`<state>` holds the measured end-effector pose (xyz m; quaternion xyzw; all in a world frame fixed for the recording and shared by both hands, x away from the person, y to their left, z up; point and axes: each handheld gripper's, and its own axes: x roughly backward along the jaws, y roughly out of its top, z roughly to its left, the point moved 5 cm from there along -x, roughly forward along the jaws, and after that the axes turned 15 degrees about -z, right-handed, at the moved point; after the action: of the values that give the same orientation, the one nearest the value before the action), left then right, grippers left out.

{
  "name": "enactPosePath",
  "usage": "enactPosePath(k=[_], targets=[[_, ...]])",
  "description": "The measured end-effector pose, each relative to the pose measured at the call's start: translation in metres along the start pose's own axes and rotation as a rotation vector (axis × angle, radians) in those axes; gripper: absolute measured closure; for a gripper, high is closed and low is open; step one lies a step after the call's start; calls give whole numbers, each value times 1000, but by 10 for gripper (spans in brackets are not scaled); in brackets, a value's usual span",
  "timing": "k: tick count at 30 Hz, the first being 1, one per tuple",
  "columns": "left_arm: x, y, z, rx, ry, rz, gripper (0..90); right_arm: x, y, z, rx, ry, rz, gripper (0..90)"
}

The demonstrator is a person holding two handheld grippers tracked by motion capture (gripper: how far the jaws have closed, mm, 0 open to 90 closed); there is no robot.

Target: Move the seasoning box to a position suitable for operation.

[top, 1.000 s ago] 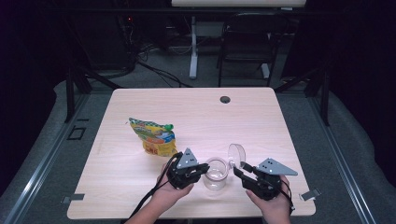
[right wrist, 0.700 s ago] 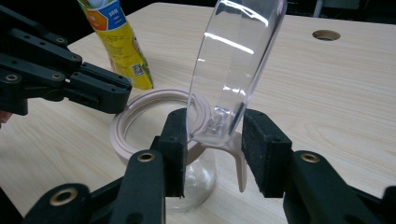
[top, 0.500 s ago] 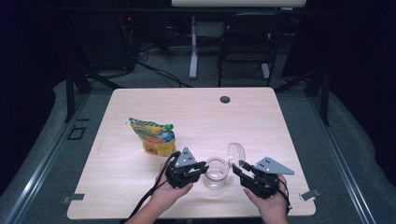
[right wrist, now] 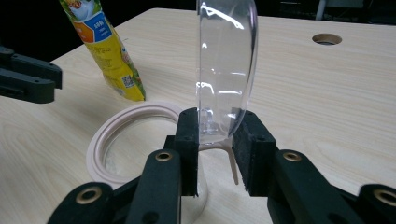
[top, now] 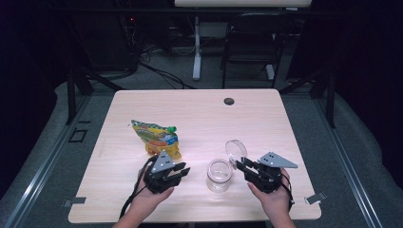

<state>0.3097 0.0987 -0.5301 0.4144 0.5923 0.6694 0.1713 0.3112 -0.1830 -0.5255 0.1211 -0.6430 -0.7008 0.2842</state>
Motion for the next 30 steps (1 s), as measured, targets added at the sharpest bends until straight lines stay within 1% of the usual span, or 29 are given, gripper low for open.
enactPosePath(k=[4,9,12,16,18,20,21,22,25,26,27,28,30], targets=[[16,-9,13,16,38,-1,716,-6,2,-3,-4,10,0,727],[31,-18,26,36,82,-8,701,-15,4,-6,-31,32,-14,730],[36,-22,34,50,102,-14,681,-17,4,-9,-38,40,-17,722],[42,-26,43,75,119,-25,666,-18,2,-13,-58,37,-16,666],[44,-27,49,86,135,-32,639,-18,1,-13,-70,40,-17,663],[46,-28,53,82,145,-32,616,-16,0,-14,-64,44,-11,659],[46,-29,56,83,150,-31,603,-16,-1,-14,-68,41,-16,656],[48,-29,59,86,154,-29,595,-15,-1,-13,-69,41,-16,652],[49,-30,68,101,159,-30,565,-11,-3,-13,-49,45,-5,642],[49,-30,68,101,159,-30,559,-11,-3,-13,-49,45,-5,642],[50,-29,74,121,157,-39,554,-8,-4,-12,-51,51,-13,630],[50,-29,76,134,156,-42,553,-7,-4,-12,-49,47,-14,625],[51,-26,82,133,161,-42,545,-4,-5,-13,-34,47,-16,607]])
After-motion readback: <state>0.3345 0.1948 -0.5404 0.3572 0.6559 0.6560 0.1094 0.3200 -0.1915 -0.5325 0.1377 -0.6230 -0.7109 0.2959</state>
